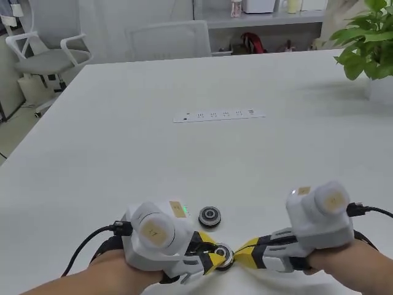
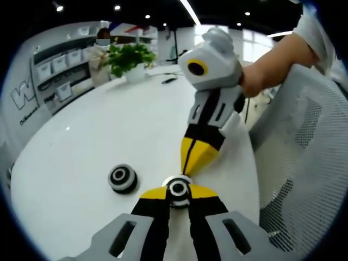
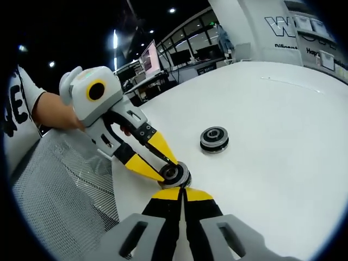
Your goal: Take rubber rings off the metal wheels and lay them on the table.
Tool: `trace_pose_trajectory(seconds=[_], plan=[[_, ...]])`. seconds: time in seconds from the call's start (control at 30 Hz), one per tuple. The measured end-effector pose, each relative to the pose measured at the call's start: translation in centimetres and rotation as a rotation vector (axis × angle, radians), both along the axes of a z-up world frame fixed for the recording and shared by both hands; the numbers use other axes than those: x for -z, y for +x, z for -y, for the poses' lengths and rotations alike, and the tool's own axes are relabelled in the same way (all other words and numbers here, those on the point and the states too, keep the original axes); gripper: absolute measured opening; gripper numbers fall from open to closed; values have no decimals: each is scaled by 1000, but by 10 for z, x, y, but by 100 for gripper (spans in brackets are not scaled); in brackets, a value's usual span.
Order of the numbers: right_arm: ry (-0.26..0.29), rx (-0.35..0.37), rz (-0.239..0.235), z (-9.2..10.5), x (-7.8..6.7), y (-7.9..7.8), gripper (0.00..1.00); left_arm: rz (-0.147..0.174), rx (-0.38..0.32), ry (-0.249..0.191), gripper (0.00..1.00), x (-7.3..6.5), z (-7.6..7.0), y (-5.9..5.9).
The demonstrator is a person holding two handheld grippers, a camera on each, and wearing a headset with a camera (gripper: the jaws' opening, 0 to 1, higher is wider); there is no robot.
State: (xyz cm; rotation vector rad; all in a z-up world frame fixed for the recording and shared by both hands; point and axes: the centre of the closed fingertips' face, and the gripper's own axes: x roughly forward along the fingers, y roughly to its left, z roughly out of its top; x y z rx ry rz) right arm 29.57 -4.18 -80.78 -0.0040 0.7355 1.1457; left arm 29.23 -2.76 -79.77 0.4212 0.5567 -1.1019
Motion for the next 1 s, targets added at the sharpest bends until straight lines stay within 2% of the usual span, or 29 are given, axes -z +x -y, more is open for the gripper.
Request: trace_pose_trajectory(seconds=[0.1, 0.47, 0.7, 1.0], plan=[[21, 30, -48, 0, -1, 0, 0, 0, 0, 0, 13, 0, 0, 0], [45, 67, -117, -1, -1, 2, 0, 1, -3, 2, 13, 0, 0, 0], [83, 71, -130, -3, -5, 1, 0, 2, -5, 5, 13, 0, 1, 0], [86, 52, -96, -3, -6, 1, 0, 2, -6, 5, 13, 0, 1, 0]])
